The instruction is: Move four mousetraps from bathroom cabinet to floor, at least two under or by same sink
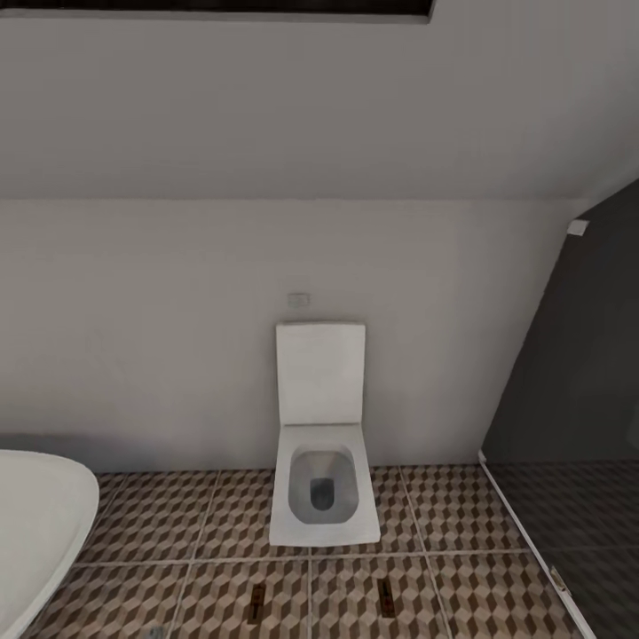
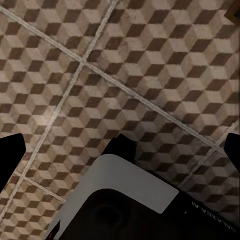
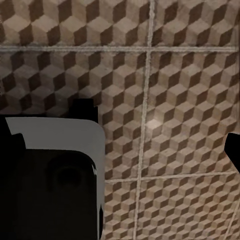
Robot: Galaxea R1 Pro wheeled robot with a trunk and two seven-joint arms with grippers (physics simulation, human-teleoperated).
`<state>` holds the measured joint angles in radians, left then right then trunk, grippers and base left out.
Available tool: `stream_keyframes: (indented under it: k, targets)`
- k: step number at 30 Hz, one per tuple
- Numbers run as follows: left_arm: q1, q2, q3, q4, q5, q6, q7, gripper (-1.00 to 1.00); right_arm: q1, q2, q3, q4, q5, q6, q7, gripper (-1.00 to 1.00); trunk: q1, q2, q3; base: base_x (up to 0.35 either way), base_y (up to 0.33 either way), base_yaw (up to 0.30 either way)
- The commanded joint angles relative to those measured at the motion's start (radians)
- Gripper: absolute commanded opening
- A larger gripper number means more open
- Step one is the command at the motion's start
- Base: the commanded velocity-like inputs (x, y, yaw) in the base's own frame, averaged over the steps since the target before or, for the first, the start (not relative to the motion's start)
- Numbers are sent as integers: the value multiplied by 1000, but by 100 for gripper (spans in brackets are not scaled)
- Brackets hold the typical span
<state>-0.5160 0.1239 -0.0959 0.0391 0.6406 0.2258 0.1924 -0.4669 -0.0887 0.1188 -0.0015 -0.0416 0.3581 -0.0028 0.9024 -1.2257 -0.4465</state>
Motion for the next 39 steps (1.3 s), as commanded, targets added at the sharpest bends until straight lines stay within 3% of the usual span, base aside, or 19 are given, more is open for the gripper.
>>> stream_keyframes:
  k: [1, 19, 39]
  targets:
    - [-1, -1, -8, 1, 9, 2, 2, 100, 1, 0, 8, 0, -4, -3, 0, 100, -4, 7, 4, 0, 0, 0]
    - [22, -22, -9, 1, 7, -55, -1, 100, 5, -2, 14, 5, -4, -37, -6, 100, -73, 133, 87, 0, 0, 0]
    - [25, -29, -10, 1, 7, -89, -1, 100, 5, -1, 15, 5, -7, -41, -8, 100, -150, 273, 152, 0, 0, 0]
